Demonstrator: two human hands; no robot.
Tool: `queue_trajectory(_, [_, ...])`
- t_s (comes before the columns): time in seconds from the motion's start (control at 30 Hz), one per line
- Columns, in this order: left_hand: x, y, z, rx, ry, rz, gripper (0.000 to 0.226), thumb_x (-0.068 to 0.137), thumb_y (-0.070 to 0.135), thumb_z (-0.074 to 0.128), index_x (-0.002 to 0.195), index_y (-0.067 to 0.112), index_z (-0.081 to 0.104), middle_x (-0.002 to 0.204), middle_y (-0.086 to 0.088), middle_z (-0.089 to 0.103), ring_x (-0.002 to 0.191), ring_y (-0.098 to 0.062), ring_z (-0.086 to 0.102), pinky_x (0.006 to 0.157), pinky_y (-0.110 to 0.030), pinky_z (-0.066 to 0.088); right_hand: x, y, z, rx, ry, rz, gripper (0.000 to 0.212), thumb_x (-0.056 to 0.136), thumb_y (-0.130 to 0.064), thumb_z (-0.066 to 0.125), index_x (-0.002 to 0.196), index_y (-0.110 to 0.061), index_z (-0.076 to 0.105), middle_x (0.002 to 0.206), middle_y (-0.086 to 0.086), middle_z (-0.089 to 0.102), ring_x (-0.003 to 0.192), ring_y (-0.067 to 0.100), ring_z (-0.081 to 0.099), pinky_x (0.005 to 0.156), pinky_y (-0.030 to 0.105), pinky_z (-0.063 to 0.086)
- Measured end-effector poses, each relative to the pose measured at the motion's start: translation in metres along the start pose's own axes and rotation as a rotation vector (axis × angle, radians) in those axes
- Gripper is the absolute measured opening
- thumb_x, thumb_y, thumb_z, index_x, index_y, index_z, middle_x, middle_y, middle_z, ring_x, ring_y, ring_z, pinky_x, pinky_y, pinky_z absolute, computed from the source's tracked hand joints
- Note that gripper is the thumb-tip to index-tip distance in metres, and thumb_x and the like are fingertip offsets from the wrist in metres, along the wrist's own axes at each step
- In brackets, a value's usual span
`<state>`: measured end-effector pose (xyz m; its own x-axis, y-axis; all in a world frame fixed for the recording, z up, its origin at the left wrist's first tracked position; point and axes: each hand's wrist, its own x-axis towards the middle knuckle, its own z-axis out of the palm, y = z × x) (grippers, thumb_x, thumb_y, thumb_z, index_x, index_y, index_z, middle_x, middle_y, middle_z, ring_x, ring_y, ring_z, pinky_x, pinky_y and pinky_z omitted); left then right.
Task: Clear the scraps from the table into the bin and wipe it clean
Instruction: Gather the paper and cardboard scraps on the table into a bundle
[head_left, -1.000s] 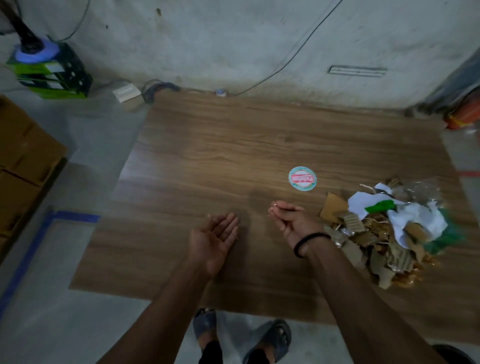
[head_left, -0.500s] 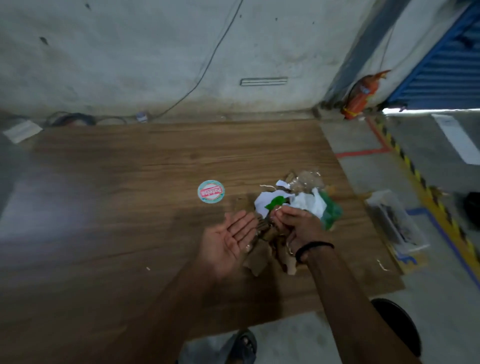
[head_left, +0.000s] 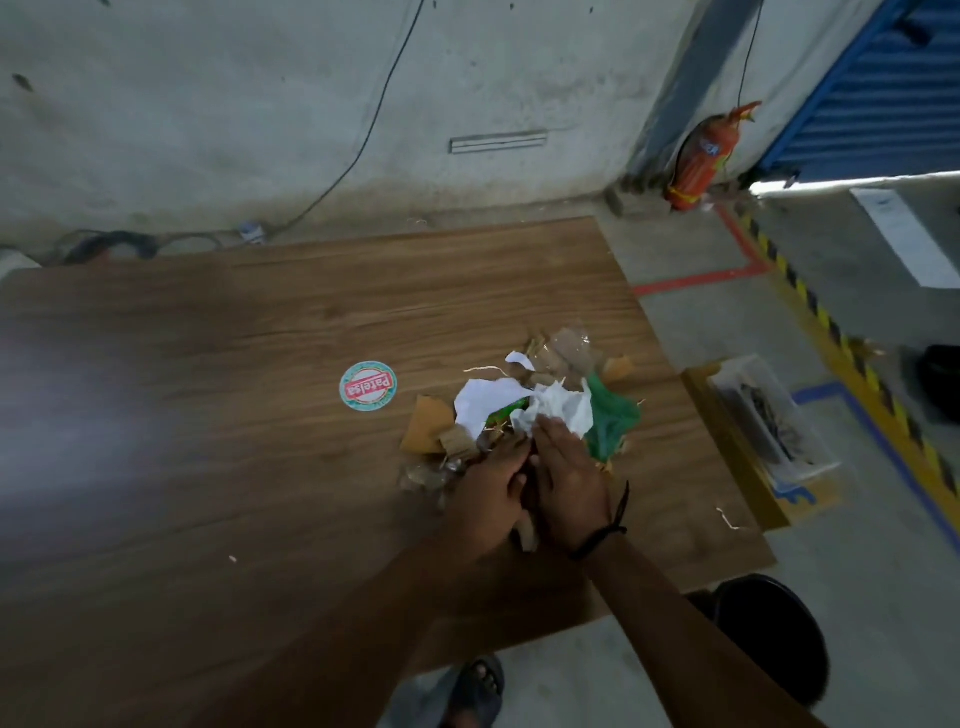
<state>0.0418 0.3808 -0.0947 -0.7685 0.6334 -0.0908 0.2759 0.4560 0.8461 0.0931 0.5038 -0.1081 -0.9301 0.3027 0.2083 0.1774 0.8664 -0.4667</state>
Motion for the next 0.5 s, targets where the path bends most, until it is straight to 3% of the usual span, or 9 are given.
queue_trajectory(0.13, [0.003,-0.005,0.009,0.047,0.004,0.040,0.051,0.092,0.014,0.039,0.142,0.008,0.039,0.150,-0.010,0.037,0.140,-0.020,0.030,0.114,-0.017,0.014,0.007,0.004,0.001,0.015,-0.080,0.030,0.060,0.102,-0.039,0.021,0.121,-0.001,0.063,0.127,0.017,0.061,0.120,0.032,0.056,0.103,0.043,0.037])
queue_trajectory(0.23, [0.000,-0.002,0.004,0.041,0.033,0.066,0.047,0.094,0.024,0.039,0.140,0.014,0.045,0.144,-0.006,0.046,0.134,-0.021,0.042,0.113,-0.027,0.029,0.012,0.005,-0.007,0.053,-0.144,0.020,0.056,0.101,-0.038,0.025,0.120,-0.003,0.064,0.124,0.016,0.064,0.117,0.033,0.059,0.099,0.044,0.047])
queue_trajectory(0.33, [-0.011,0.002,-0.014,0.114,0.257,0.168,0.037,0.098,0.033,0.038,0.126,0.023,0.059,0.129,0.002,0.061,0.118,-0.016,0.056,0.099,-0.034,0.044,0.025,-0.001,-0.032,0.127,-0.085,0.030,0.047,0.089,-0.029,0.038,0.120,-0.005,0.064,0.118,0.016,0.067,0.111,0.032,0.063,0.097,0.042,0.049])
queue_trajectory(0.4, [-0.014,0.003,-0.026,0.244,0.436,0.201,0.035,0.096,0.037,0.039,0.115,0.022,0.064,0.128,0.004,0.061,0.119,-0.018,0.053,0.098,-0.039,0.039,0.034,0.000,-0.049,0.089,0.038,-0.021,0.044,0.086,-0.028,0.042,0.115,-0.007,0.066,0.110,0.014,0.070,0.101,0.030,0.066,0.092,0.042,0.050])
queue_trajectory(0.5, [-0.004,-0.012,-0.035,0.396,0.515,-0.080,0.054,0.088,0.058,0.035,0.123,0.023,0.056,0.144,-0.001,0.045,0.136,-0.025,0.034,0.106,-0.048,0.024,0.054,0.018,-0.066,0.054,0.143,-0.008,0.047,0.088,-0.041,0.041,0.116,-0.011,0.065,0.120,0.011,0.065,0.109,0.030,0.059,0.096,0.043,0.045])
